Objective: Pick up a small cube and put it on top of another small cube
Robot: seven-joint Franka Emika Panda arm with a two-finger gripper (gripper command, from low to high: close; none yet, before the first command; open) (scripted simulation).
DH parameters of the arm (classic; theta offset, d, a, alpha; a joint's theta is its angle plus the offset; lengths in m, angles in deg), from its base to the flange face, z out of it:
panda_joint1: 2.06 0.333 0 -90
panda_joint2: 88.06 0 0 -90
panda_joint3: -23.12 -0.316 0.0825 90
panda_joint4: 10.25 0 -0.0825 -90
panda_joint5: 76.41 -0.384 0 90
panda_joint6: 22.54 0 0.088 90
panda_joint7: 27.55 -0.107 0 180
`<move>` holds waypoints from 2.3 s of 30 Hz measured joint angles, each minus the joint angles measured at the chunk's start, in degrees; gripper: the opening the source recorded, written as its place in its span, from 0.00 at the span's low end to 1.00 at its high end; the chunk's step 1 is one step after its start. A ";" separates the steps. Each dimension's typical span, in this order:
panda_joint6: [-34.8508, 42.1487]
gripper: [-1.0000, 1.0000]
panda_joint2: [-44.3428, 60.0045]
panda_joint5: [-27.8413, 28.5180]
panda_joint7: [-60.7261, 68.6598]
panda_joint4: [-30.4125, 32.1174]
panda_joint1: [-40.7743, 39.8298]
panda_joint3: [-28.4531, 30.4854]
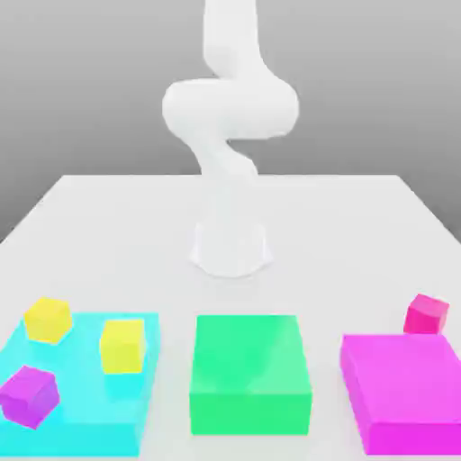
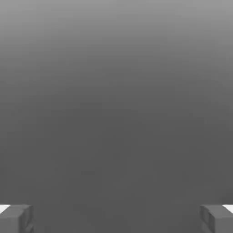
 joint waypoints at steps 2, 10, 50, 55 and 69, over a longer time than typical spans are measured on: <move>-1.76 0.50 3.29 0.36 5.19 1.35 3.25 -0.26; -8.34 0.50 15.64 1.11 25.11 6.44 14.96 -1.53; -26.63 0.00 49.95 3.60 77.16 19.42 40.33 -9.51; -21.15 0.00 48.59 0.93 70.57 15.53 33.35 -1.57; -7.96 0.00 47.61 -3.38 47.86 3.81 7.53 21.35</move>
